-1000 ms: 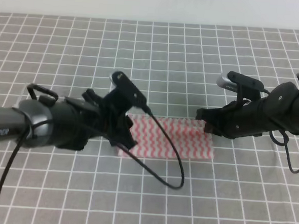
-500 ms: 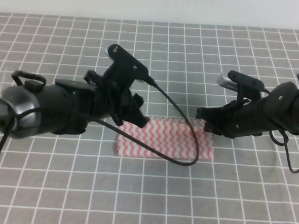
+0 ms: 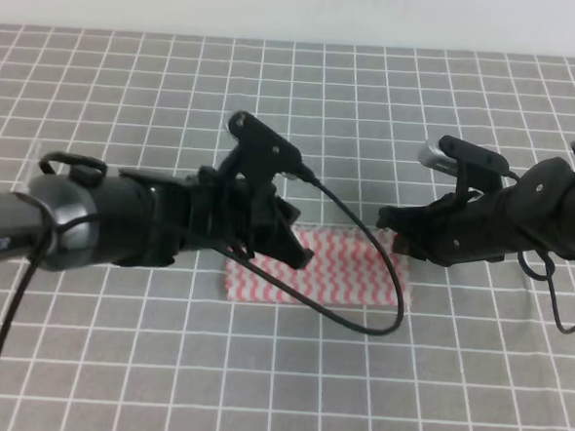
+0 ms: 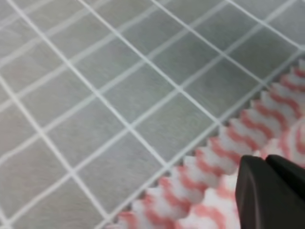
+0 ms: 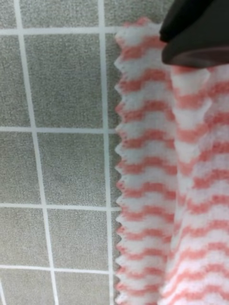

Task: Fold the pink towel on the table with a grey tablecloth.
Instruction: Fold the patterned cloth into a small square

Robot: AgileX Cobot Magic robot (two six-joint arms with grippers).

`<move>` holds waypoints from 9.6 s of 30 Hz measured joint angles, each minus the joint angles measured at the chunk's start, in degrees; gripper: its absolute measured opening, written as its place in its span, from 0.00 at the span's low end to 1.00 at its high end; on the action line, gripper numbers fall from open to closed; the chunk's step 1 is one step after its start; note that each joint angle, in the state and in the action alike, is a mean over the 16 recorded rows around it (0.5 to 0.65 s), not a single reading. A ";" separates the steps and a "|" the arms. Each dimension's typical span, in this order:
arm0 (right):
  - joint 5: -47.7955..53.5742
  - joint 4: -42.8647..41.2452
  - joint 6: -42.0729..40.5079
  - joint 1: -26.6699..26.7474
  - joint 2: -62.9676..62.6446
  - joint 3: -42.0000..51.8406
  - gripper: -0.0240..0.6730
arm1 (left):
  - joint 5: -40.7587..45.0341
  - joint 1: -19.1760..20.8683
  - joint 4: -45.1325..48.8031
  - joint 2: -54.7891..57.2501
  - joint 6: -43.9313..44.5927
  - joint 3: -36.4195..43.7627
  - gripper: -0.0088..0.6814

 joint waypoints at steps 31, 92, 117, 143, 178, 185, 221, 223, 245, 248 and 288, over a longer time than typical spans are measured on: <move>-2.46 2.80 0.00 0.00 0.00 -0.01 0.07 | -3.80 0.10 0.06 1.42 0.10 -0.01 0.01; 19.76 -3.74 -1.45 0.22 3.28 -9.67 0.01 | 27.71 13.69 6.01 4.45 -20.62 7.30 0.01; 21.36 -6.64 0.25 -2.13 1.20 -9.83 0.01 | 30.41 13.69 16.06 2.56 -30.96 2.83 0.01; 21.37 -7.88 0.19 3.73 2.54 -7.45 0.01 | 30.52 13.69 31.46 4.41 -43.88 2.76 0.01; 26.46 -9.16 0.31 -0.55 3.07 -13.31 0.02 | 24.44 13.69 29.41 3.37 -43.78 -2.98 0.01; 26.79 -10.44 0.89 -1.02 3.07 -14.16 0.10 | 24.85 13.69 29.02 4.94 -43.78 -4.55 0.01; 25.23 -12.70 3.29 -2.01 2.98 -14.21 0.40 | 26.33 13.69 28.37 7.88 -43.58 -4.62 0.01; 25.22 -12.70 3.28 -2.01 3.01 -14.21 0.40 | 26.47 13.69 28.36 8.19 -43.58 -4.64 0.01; 25.50 -13.22 3.73 -2.03 2.99 -14.21 0.40 | 26.51 13.69 27.85 10.71 -43.56 -4.95 0.01; 25.42 -13.96 4.54 -2.21 3.13 -14.21 0.40 | 26.32 13.69 27.87 10.71 -43.55 -4.91 0.01; 27.46 -12.80 7.32 -3.54 5.97 -14.20 0.40 | 25.92 13.69 27.93 10.72 -43.54 -4.85 0.01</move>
